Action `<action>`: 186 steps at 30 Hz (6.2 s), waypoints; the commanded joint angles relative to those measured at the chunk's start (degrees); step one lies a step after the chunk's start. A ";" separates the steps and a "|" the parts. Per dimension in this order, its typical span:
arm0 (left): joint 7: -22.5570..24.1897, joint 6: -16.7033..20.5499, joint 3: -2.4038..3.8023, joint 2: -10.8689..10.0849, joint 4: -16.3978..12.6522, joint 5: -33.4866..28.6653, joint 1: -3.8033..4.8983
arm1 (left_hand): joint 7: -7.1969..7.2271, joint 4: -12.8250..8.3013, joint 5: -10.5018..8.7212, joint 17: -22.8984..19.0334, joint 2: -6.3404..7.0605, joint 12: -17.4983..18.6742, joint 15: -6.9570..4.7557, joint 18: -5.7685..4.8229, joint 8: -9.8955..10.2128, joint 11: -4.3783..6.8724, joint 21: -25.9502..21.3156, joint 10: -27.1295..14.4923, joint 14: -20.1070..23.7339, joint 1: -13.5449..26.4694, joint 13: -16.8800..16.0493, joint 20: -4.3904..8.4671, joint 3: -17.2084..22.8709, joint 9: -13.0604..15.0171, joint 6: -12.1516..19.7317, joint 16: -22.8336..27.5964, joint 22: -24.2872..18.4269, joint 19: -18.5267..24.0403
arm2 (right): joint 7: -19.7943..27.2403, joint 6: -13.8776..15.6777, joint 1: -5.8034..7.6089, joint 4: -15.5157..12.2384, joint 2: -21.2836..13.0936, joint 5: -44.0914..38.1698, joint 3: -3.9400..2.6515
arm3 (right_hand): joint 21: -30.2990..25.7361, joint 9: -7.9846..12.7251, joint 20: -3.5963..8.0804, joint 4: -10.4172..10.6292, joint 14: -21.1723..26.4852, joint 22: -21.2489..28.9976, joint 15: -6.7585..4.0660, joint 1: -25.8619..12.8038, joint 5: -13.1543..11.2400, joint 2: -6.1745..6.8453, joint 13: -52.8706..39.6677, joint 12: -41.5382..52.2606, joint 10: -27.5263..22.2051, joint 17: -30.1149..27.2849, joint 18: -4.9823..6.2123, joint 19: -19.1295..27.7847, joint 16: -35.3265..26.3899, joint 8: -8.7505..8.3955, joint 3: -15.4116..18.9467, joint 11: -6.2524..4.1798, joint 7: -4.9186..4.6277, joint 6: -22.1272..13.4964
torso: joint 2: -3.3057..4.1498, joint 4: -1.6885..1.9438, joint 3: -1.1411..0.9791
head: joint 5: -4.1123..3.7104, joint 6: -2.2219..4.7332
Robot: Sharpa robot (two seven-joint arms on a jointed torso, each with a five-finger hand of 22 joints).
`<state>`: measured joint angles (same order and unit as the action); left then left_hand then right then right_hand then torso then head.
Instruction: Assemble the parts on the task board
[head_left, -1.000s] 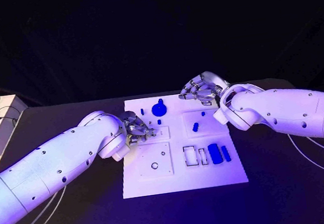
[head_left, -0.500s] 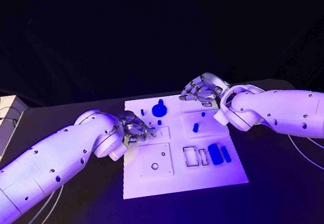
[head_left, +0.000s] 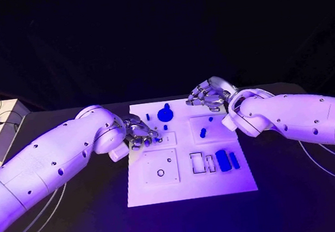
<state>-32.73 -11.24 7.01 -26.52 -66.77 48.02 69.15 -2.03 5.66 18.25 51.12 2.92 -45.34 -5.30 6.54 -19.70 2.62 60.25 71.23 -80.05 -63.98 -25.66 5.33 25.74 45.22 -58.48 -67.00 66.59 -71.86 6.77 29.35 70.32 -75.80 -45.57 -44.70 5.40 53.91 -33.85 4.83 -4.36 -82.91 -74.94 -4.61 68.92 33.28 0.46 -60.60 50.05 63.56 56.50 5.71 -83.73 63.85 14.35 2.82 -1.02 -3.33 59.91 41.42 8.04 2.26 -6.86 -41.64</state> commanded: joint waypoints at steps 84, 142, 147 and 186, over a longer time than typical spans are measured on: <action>-3.14 -17.28 -6.10 13.27 16.15 9.00 7.19 | 0.53 -16.97 10.19 5.88 -0.94 -1.00 -0.76 -1.92 9.19 0.86 4.40 2.07 -0.90 4.79 1.16 1.51 11.09 8.28 -6.33 -3.59 3.69 -2.41 | -0.05 -0.78 0.19 0.08 1.60 -1.15 -0.02 | -0.34 0.28 0.83 -1.94 -0.03 -6.96 -0.27 -0.08 1.14 -0.14 -0.07 -0.37 0.29 -0.05 -0.43 -3.87 -0.29 -0.43 -0.55 -0.18 0.13 0.74 | -0.04 0.03 0.04 | -0.11 -0.79; -3.50 -17.27 -7.17 14.56 17.69 7.32 6.69 | 1.79 -13.88 9.83 8.77 -3.41 -0.66 -0.69 -2.46 10.39 1.21 5.20 4.08 -1.34 4.35 0.35 1.28 2.60 7.63 -8.62 -5.23 4.28 -2.92 | 0.00 -0.80 0.21 0.02 1.73 -1.22 -0.03 | -0.40 0.32 0.84 -2.51 -0.03 -6.95 -0.28 0.06 1.21 -0.25 -0.07 -0.48 0.25 -0.09 -0.44 -3.87 -0.37 -0.46 -0.75 -0.20 0.15 0.80 | -0.04 0.00 0.01 | -0.44 -0.96; -3.49 -17.01 -7.17 14.59 17.75 7.16 6.69 | 1.91 -12.91 9.71 9.10 -4.15 -0.48 -0.68 -2.59 10.52 1.18 5.33 4.28 -1.38 4.25 0.09 1.33 0.99 7.33 -8.99 -5.32 4.38 -2.98 | 0.00 -0.81 0.21 0.04 1.71 -1.23 -0.03 | -0.38 0.33 0.84 -2.63 -0.03 -6.95 -0.29 0.12 1.21 -0.26 -0.09 -0.47 0.26 -0.08 -0.44 -3.87 -0.37 -0.47 -0.79 -0.20 0.15 0.82 | -0.06 0.07 0.01 | -0.48 -0.90; -3.29 -14.33 -7.04 13.09 16.65 8.75 6.68 | 2.85 -2.83 8.86 10.28 -4.50 0.62 -0.95 -3.13 10.89 1.46 6.03 5.39 -1.61 1.25 -1.44 1.77 -21.47 5.18 -10.65 -5.65 4.82 -3.43 | 0.14 -0.79 0.21 0.21 1.58 -1.37 -0.02 | -0.40 0.38 0.84 -2.85 -0.01 -6.95 -0.29 0.10 1.37 -0.34 -0.06 -0.55 0.22 -0.12 -0.44 -3.87 -0.41 -0.51 -0.89 -0.20 0.15 0.85 | -0.06 0.06 0.06 | -0.57 -0.72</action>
<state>-35.68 -26.90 0.06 -13.11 -50.15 55.48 76.01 0.84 2.75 27.37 61.32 -1.94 -45.05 -5.94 3.86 -8.73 4.15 66.04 76.35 -81.69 -62.42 -27.05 7.05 4.58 50.38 -68.92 -72.27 71.33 -74.84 6.42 29.15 70.52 -75.58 -43.97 -45.54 5.40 53.70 -33.52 4.83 -6.89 -82.91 -74.95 -4.61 68.92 34.50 0.46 -60.62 49.83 63.56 56.47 5.71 -83.73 63.62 14.12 1.88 -1.02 -3.16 60.49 41.36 8.06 2.33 -7.38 -42.38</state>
